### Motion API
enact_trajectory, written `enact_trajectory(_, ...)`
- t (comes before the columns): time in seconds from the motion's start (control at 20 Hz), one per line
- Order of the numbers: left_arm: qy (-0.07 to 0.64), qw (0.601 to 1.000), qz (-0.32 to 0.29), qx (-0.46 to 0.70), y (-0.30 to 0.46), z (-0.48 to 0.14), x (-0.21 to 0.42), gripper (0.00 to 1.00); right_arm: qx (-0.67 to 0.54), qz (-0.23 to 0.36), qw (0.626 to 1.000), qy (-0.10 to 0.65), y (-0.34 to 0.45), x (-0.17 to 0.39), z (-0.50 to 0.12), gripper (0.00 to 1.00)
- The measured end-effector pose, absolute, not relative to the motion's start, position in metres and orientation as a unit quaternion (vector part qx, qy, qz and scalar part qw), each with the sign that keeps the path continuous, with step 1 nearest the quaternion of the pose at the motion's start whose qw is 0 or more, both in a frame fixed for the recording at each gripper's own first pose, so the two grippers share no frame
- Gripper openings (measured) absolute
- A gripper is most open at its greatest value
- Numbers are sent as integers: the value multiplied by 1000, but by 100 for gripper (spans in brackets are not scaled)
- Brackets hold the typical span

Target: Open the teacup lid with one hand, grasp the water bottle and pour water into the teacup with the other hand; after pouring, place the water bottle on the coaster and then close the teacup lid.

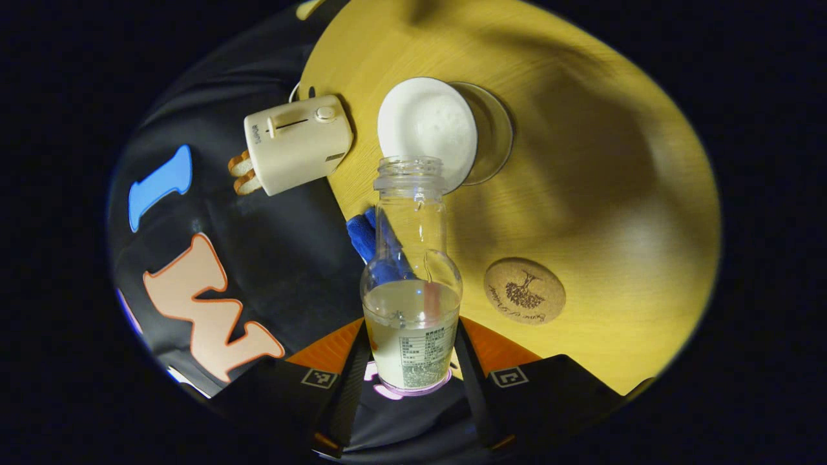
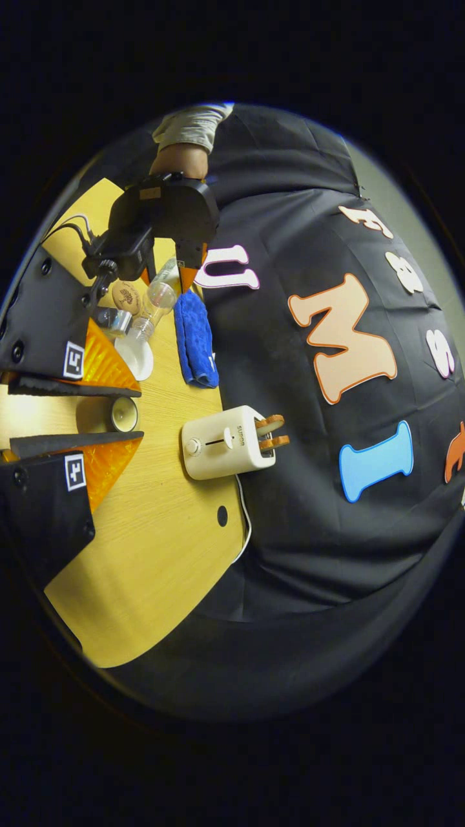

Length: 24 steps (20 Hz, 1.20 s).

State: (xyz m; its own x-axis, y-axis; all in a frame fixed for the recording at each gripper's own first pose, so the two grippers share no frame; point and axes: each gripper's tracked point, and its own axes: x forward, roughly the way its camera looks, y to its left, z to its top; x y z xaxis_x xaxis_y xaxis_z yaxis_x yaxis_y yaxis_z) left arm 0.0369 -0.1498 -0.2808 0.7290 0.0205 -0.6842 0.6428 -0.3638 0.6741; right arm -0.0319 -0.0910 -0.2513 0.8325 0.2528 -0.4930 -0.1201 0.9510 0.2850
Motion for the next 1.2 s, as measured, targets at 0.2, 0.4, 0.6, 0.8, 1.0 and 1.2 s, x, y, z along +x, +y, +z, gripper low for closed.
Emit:
enact_trajectory(0.2, 236, 592, -295, 712, -149, -291, 32, 68, 112, 95, 950, 277, -97, -31, -249, 28)
enact_trajectory(0.4, 259, 654, -287, 650, -150, -298, 23, 68, 96, 97, 951, 276, -95, -28, -244, 31)
enact_trajectory(0.6, 267, 711, -265, 594, -149, -295, 27, 68, 81, 101, 953, 274, -89, -25, -240, 28)
enact_trajectory(0.8, 263, 773, -242, 524, -149, -291, 27, 68, 66, 104, 954, 272, -84, -23, -237, 31)
enact_trajectory(1.0, 267, 818, -211, 463, -145, -293, 28, 68, 59, 106, 954, 273, -76, -23, -234, 31)
enact_trajectory(1.2, 246, 877, -189, 366, -147, -284, 32, 65, 47, 109, 955, 272, -69, -26, -230, 28)
